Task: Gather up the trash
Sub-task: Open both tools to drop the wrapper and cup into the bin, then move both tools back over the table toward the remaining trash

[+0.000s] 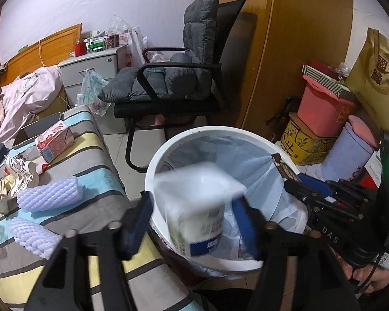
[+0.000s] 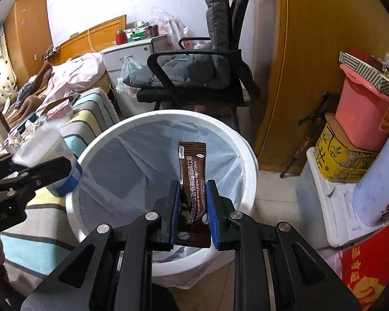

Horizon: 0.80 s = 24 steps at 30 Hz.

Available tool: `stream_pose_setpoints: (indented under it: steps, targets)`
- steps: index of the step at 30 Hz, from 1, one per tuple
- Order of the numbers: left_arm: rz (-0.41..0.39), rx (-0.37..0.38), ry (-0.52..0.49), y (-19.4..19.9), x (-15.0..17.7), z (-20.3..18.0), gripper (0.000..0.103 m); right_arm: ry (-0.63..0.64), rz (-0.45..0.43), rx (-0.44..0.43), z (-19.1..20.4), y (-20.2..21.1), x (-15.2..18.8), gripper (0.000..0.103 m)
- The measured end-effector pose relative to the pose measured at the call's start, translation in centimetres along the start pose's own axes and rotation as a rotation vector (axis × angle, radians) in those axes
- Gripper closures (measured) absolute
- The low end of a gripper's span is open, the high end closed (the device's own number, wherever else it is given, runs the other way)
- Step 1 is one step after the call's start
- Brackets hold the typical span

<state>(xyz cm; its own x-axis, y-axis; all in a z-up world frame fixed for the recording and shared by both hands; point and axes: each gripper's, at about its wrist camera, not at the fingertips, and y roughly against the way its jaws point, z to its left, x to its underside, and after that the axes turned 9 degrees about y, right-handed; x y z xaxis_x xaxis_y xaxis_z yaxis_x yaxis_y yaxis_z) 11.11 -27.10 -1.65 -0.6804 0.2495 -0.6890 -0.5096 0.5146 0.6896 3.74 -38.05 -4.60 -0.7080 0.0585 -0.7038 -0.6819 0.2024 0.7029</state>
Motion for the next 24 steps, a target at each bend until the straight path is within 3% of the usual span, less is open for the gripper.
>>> stream_pose_setpoints:
  steps: [2,4,6,7,14,24]
  targets:
    - [-0.002,0.006,0.007,0.1,-0.1,0.2,0.036,0.001,-0.001,0.001,0.0,0.1,0.1,0.078]
    - [-0.005,-0.009,0.001,0.2,0.0,0.3,0.033,-0.002,0.0,-0.004,-0.1,0.0,0.0,0.07]
    - [-0.009,-0.003,0.006,0.5,0.0,0.4,0.033,-0.007,-0.008,-0.008,-0.1,0.2,0.0,0.05]
    - [-0.012,-0.003,0.009,0.7,0.0,0.5,0.032,-0.009,-0.014,-0.011,-0.1,0.3,0.0,0.048]
    - [-0.046,-0.017,0.022,2.4,0.1,1.5,0.031,-0.021,-0.036,0.003,0.1,1.2,-0.1,0.048]
    - [-0.124,-0.102,0.055,6.6,0.7,4.4,0.028,-0.008,-0.087,-0.028,2.5,2.6,-0.3,0.048]
